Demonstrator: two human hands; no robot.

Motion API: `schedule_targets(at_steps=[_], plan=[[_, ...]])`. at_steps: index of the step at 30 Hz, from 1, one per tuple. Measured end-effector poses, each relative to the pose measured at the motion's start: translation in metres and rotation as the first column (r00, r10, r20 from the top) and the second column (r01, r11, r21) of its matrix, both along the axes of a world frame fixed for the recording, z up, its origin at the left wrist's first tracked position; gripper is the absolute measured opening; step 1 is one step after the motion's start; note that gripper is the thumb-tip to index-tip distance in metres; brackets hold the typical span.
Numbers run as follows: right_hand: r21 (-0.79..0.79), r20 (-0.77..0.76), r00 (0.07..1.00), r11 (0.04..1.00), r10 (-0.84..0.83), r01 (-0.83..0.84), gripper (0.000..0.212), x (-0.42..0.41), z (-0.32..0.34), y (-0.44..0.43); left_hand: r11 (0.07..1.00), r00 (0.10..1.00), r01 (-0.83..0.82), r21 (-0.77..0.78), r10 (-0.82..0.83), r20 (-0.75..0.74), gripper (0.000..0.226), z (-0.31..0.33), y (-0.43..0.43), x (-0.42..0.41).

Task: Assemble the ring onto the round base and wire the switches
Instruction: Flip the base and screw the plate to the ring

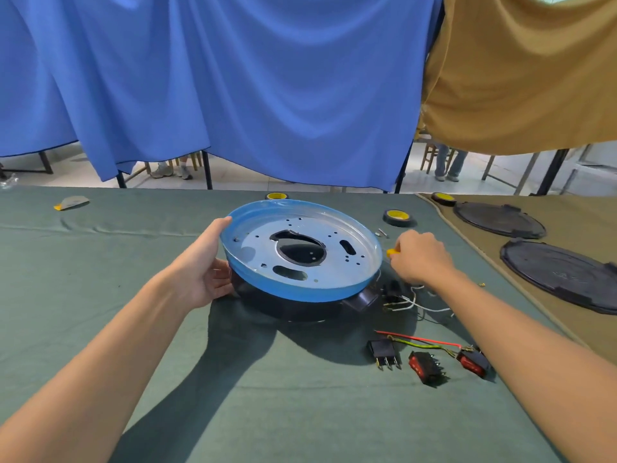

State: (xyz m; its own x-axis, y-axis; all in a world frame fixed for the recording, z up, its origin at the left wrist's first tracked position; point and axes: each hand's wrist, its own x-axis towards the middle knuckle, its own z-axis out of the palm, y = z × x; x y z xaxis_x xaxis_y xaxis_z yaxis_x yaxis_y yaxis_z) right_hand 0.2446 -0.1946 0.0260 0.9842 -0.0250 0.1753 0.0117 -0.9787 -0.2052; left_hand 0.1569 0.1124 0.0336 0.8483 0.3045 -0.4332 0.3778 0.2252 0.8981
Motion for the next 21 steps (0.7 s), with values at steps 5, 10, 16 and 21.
schedule_targets(at_steps=[5, 10, 16, 21], plan=[[0.207, 0.271, 0.962, 0.978, -0.035, -0.022, 0.019, -0.006, 0.033, 0.013, 0.953, 0.992, 0.126, 0.275, -0.115, -0.054, 0.06, 0.004, 0.018, -0.002], [0.305, 0.341, 0.926, 0.913, 0.161, -0.271, 0.023, -0.022, 0.064, 0.048, 0.893, 0.954, 0.29, 0.343, -0.241, -0.179, 0.061, 0.005, 0.028, -0.007], [0.244, 0.352, 0.844, 0.831, 0.405, -0.5, 0.022, -0.038, 0.075, 0.09, 0.842, 0.941, 0.325, 0.43, -0.244, -0.233, 0.052, 0.005, 0.026, -0.012], [0.272, 0.358, 0.834, 0.808, 0.42, -0.523, 0.022, -0.04, 0.075, 0.104, 0.818, 0.953, 0.293, 0.495, -0.206, -0.223, 0.037, 0.007, 0.024, -0.008]])
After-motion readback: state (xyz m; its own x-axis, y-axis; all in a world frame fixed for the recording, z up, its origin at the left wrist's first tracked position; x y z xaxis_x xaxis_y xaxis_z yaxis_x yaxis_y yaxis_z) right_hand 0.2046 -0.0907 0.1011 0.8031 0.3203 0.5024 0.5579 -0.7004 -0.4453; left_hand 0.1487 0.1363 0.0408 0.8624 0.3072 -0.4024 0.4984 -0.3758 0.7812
